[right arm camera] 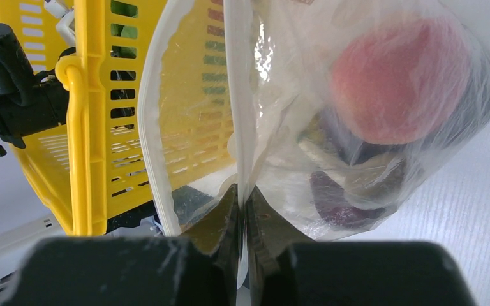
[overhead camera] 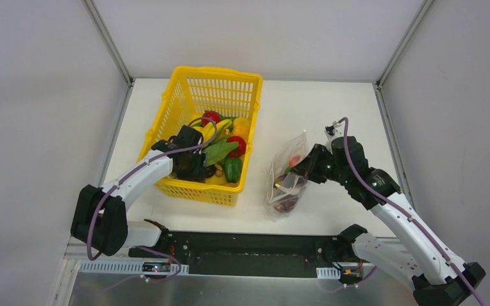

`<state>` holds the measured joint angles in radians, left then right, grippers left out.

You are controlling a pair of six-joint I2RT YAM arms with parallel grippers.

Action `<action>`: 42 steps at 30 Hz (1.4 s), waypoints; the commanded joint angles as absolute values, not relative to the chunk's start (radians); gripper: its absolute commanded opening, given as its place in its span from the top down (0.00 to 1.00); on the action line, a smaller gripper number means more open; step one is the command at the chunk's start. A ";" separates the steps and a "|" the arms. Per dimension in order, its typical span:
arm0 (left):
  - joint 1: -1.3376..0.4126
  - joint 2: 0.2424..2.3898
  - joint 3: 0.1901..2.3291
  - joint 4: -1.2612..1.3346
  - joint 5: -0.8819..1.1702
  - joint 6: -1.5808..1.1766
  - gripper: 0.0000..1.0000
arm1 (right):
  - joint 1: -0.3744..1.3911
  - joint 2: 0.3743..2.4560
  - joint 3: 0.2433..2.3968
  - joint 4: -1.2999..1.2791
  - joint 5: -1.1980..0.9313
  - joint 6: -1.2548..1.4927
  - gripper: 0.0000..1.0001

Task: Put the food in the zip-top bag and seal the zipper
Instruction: Pick up the fake vegetable from the bin.

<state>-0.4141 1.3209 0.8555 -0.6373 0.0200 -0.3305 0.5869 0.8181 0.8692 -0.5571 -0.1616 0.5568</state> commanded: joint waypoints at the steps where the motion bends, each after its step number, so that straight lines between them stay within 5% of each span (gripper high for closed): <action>1: -0.440 1.263 0.873 -0.728 0.007 -0.356 0.60 | 0.588 0.801 0.869 -0.542 -0.169 0.570 0.91; 6: -0.440 1.152 0.928 -0.782 0.006 -0.346 0.67 | 0.588 0.802 0.871 -0.538 -0.174 0.575 0.92; 27: -0.442 0.894 1.144 -0.928 0.122 -0.326 0.65 | 0.588 0.804 0.878 -0.529 -0.195 0.580 0.93; 37: -0.464 0.771 1.131 -0.622 0.334 -0.481 0.64 | 0.588 0.793 0.891 -0.537 -0.219 0.581 0.94; 42: -0.625 0.815 1.139 -0.429 0.338 -0.524 0.63 | 0.588 0.800 0.894 -0.531 -0.234 0.581 0.94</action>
